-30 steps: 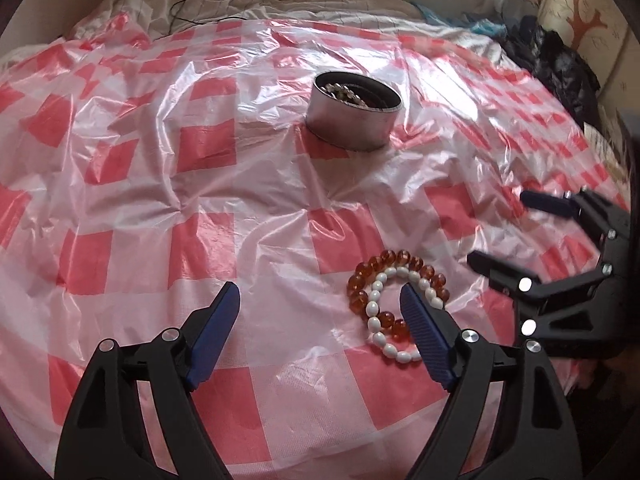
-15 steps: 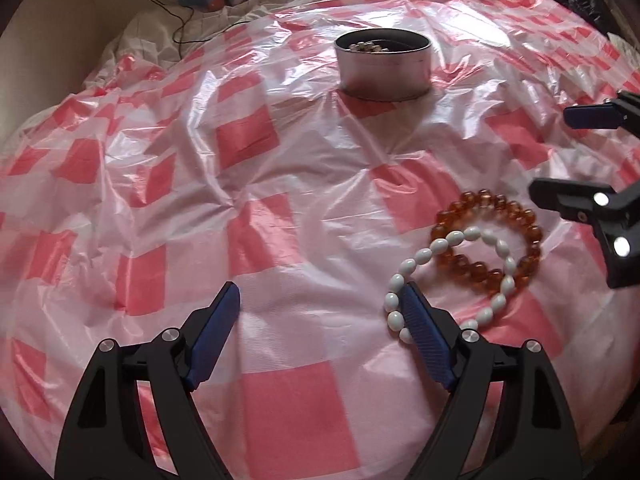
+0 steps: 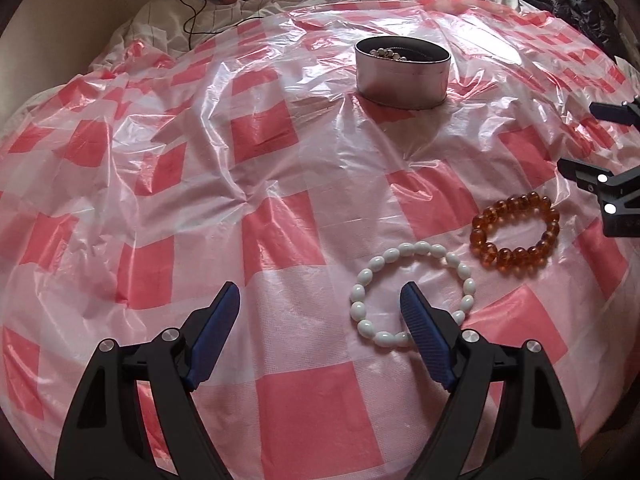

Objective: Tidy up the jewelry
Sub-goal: 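Move both open tools over the amber and white bead bracelets, then close the left tool on the white bead bracelet while the right tool grasps the amber bracelet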

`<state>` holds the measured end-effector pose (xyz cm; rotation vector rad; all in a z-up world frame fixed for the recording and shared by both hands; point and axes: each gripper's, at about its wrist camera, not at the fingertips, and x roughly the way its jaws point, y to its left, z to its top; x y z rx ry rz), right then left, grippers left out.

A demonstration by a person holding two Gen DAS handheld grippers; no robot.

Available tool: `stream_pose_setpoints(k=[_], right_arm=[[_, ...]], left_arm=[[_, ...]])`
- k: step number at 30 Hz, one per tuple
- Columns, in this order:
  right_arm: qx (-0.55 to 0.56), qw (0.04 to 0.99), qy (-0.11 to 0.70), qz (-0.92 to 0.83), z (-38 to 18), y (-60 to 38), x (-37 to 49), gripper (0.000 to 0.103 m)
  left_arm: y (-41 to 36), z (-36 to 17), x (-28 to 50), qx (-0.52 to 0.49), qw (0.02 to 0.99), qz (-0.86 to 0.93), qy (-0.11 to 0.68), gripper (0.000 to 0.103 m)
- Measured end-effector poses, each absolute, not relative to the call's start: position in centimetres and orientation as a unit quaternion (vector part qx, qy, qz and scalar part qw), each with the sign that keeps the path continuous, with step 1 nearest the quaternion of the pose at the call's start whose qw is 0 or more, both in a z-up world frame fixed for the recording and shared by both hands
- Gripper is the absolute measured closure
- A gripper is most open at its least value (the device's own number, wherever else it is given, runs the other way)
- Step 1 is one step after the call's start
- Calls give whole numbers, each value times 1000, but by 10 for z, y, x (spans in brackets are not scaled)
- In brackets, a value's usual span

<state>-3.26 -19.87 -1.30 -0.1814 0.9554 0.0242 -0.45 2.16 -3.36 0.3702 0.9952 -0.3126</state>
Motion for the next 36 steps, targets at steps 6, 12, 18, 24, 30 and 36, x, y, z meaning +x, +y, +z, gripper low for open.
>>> stream_pose_setpoints(k=[6,12,18,24,30,36], right_arm=[[-93,884,446,105,-11,-159,-41,8],[-219,862,456,-11,-39,-159,-30,8],[-59,880,463,92,-16,-186,-32,8],[-4,845,518,137,-39,-185,-23,9],[-29,851,512,109,-41,-191,-26,57],[-55,859,504,80,-36,-197,-29,90]], left_arm=[[24,-40,1,146,847,-155,487,24],[22,-43,3,151,845,-151,491,22],[23,-41,5,111,842,-173,499,22],[24,-44,6,108,842,-176,498,26],[24,-41,9,113,844,-176,494,63],[17,-38,5,124,837,-196,495,92]])
